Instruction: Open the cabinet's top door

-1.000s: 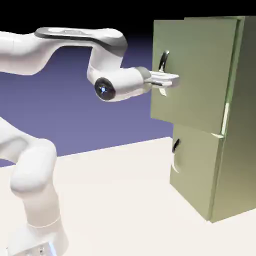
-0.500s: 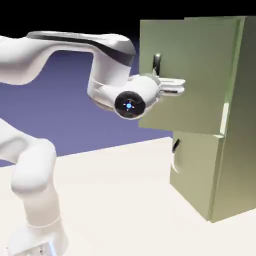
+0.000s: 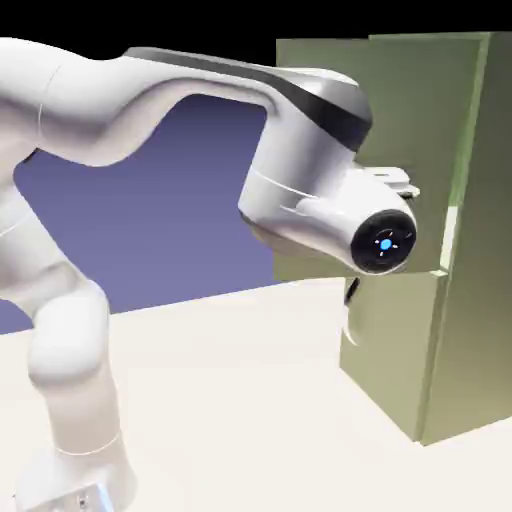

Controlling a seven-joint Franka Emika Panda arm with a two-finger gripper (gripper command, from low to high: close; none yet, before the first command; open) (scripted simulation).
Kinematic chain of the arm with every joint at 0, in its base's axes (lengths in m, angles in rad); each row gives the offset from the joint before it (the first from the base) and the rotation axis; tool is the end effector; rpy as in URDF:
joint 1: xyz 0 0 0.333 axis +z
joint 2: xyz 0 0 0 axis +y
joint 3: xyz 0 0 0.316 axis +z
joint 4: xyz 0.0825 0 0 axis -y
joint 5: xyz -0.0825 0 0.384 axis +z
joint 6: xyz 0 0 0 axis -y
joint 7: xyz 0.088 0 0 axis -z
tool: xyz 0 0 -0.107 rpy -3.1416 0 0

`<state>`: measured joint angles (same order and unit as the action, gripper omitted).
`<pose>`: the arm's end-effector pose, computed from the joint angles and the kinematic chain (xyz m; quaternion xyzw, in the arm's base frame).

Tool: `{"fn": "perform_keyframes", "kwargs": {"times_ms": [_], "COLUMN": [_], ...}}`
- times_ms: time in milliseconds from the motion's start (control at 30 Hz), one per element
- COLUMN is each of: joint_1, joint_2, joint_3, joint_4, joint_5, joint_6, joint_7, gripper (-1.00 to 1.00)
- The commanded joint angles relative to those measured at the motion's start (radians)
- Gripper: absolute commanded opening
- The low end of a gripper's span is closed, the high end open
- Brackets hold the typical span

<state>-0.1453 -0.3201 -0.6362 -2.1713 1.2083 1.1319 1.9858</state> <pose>0.3503 -0.2178 0.5726 -0.1958 0.6794 0.6189 0.3421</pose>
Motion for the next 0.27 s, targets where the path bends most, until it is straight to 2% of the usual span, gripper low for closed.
{"fn": "perform_keyframes", "kwargs": {"times_ms": [0, 200, 233], "joint_1": [0.005, 0.01, 0.01], "joint_2": [0.033, 0.237, 0.237], "joint_3": [-0.019, -0.1, -0.1], "joint_4": [0.031, 0.217, 0.217], "joint_5": [-0.004, -0.001, -0.001], "joint_6": [-0.045, -0.294, -0.294], "joint_7": [-0.009, -0.068, -0.068], "gripper": [-1.0, -1.0, 1.0]}}
